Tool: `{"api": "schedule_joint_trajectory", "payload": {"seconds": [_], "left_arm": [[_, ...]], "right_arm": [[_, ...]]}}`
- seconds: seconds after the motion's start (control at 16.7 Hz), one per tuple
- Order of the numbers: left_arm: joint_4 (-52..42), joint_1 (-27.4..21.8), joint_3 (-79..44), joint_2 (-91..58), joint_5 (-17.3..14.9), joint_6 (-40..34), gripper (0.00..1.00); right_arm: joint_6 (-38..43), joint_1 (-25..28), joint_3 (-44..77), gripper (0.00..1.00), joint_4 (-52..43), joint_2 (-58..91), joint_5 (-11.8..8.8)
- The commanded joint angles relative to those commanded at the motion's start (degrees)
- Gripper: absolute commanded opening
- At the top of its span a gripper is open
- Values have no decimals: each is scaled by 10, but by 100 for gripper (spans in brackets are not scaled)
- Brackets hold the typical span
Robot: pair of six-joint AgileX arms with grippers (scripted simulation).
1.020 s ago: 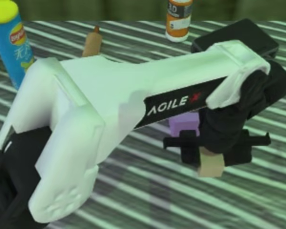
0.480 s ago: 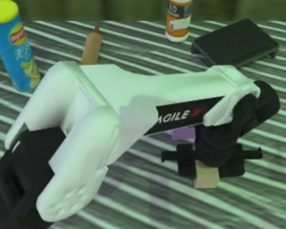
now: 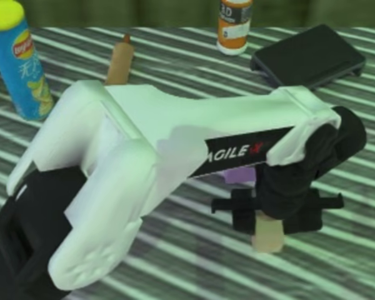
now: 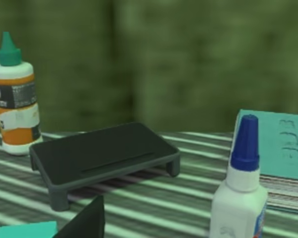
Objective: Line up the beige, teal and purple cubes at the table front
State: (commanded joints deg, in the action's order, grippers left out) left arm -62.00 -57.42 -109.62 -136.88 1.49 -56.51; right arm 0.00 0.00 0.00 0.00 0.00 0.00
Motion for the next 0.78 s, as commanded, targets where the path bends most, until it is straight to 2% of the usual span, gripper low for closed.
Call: {"api": "schedule_joint_trajectory", "payload": {"seconds": [0.24, 0.78], "left_arm": [[0, 0, 0, 0, 0, 0, 98], [0, 0, 0, 0, 0, 0, 100]], "right_arm": [[0, 0, 0, 100, 0, 0, 0], [0, 0, 0, 100, 0, 0, 0]]}}
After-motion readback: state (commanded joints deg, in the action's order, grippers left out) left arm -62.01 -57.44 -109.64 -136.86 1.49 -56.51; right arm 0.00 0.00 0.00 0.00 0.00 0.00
